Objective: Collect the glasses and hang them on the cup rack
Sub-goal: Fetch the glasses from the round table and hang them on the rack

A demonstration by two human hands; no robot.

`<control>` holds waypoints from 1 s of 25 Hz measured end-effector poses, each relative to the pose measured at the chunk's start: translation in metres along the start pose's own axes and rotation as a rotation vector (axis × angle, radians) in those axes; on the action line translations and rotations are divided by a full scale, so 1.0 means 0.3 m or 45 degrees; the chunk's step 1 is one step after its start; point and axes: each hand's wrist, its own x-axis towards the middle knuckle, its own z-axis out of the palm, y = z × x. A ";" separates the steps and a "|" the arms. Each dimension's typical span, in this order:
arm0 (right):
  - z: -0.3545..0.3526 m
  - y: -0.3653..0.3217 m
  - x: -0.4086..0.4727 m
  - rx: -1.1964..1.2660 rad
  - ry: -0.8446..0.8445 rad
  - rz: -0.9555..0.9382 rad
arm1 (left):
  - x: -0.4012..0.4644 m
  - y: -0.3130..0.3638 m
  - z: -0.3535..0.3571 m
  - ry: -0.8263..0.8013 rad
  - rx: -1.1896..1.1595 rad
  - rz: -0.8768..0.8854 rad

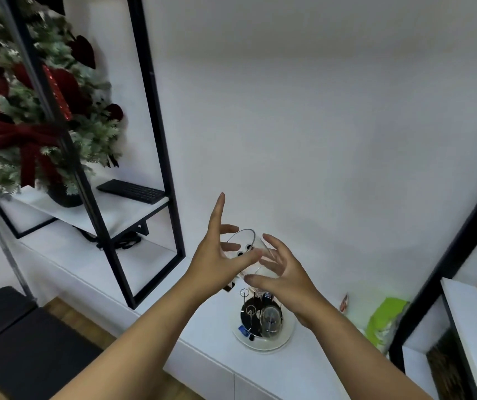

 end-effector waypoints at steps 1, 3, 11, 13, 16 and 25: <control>-0.010 0.004 0.027 0.060 -0.019 0.023 | 0.025 -0.017 -0.001 0.018 0.006 0.000; -0.027 0.023 0.074 0.241 -0.038 0.107 | 0.074 -0.051 -0.004 0.040 -0.025 -0.025; -0.002 0.152 0.196 0.859 0.059 0.359 | 0.223 -0.240 -0.002 -0.111 -0.198 -0.113; 0.003 0.189 0.222 0.786 0.150 0.349 | 0.253 -0.323 -0.009 -0.201 -0.188 -0.096; 0.010 0.260 0.249 0.568 0.288 0.322 | 0.291 -0.480 -0.023 -0.390 -0.173 -0.145; 0.166 0.473 0.301 -0.350 0.555 0.416 | 0.277 -0.831 0.094 -0.697 0.347 0.154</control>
